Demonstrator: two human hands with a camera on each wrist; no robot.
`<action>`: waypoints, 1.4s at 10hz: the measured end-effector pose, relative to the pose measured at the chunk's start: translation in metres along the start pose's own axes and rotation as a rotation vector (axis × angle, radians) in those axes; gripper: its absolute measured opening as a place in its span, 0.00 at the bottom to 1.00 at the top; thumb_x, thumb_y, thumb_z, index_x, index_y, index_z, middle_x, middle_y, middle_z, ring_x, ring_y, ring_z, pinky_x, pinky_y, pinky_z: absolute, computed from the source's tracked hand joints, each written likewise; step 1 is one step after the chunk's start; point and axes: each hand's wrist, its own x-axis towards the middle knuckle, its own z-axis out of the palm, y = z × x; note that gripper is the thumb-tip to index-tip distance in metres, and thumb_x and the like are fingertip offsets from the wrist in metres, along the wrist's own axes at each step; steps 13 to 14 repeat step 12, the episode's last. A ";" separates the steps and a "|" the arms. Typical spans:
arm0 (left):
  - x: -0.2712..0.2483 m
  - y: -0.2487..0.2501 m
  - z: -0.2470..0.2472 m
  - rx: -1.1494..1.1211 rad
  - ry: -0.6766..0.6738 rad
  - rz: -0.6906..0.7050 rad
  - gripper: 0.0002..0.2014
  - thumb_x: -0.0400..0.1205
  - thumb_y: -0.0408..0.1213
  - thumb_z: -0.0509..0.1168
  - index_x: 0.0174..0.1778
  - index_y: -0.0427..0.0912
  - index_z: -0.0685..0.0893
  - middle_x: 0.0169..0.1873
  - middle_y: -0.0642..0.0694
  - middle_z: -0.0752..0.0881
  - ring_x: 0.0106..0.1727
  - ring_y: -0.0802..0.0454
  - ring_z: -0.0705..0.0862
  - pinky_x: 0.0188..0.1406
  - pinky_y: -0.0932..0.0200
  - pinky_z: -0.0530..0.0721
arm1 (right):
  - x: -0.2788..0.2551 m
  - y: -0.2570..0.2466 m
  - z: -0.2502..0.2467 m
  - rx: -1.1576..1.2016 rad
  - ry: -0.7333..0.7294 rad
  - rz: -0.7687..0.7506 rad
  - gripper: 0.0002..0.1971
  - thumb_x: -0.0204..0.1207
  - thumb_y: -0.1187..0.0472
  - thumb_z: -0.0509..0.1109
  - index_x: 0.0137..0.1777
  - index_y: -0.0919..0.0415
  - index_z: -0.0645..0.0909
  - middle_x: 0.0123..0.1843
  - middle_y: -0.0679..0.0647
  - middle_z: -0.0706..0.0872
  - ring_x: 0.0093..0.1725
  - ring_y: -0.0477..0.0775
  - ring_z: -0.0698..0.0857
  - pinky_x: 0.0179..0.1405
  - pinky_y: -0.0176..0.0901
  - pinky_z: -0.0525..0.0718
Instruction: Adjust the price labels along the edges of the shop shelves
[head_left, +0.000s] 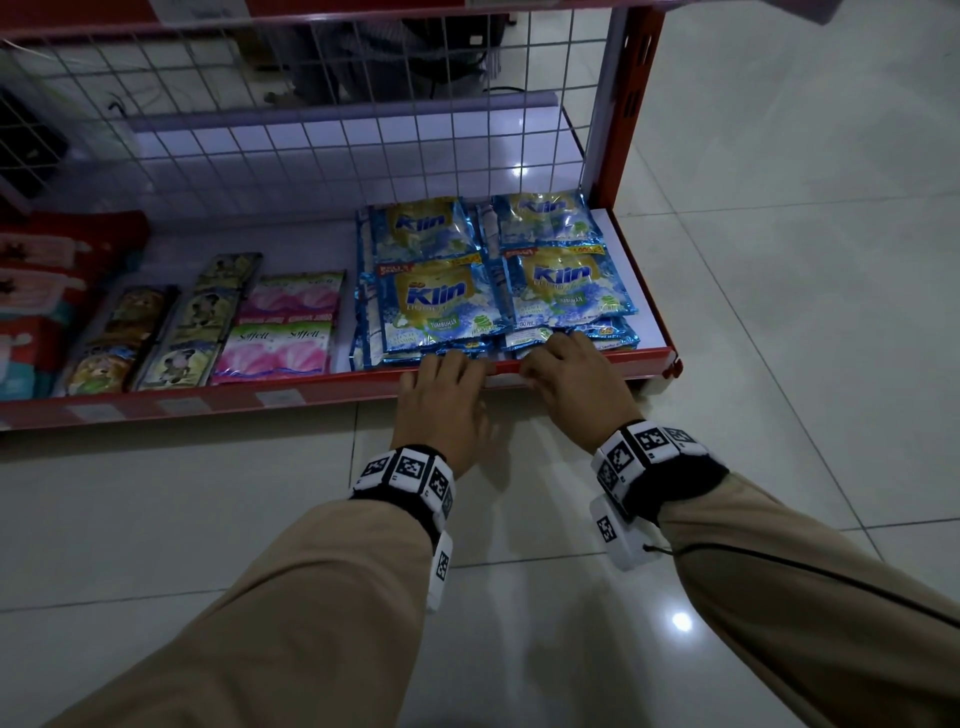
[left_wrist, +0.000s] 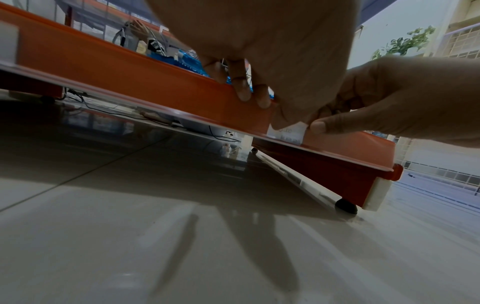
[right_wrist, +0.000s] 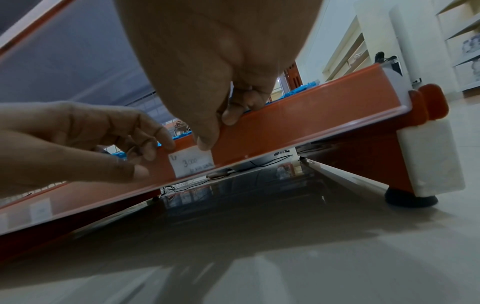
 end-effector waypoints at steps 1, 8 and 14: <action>0.000 -0.001 -0.001 -0.001 0.013 0.004 0.21 0.75 0.43 0.64 0.65 0.53 0.74 0.57 0.49 0.77 0.58 0.45 0.73 0.51 0.49 0.69 | -0.002 0.001 0.000 0.024 0.017 0.009 0.08 0.81 0.61 0.64 0.54 0.60 0.82 0.53 0.59 0.83 0.53 0.61 0.75 0.46 0.53 0.77; -0.007 -0.005 -0.006 -0.103 0.081 0.038 0.09 0.75 0.36 0.66 0.51 0.43 0.83 0.52 0.44 0.81 0.52 0.43 0.77 0.50 0.50 0.74 | -0.016 0.008 0.004 0.084 0.191 -0.057 0.06 0.76 0.69 0.67 0.51 0.65 0.84 0.50 0.61 0.84 0.50 0.64 0.78 0.44 0.55 0.80; -0.031 0.001 -0.033 -0.046 -0.154 0.026 0.25 0.78 0.46 0.63 0.73 0.45 0.74 0.77 0.44 0.69 0.76 0.44 0.67 0.71 0.50 0.70 | -0.031 0.009 -0.017 0.054 0.178 -0.047 0.09 0.72 0.67 0.71 0.52 0.68 0.82 0.53 0.64 0.83 0.53 0.67 0.81 0.42 0.52 0.83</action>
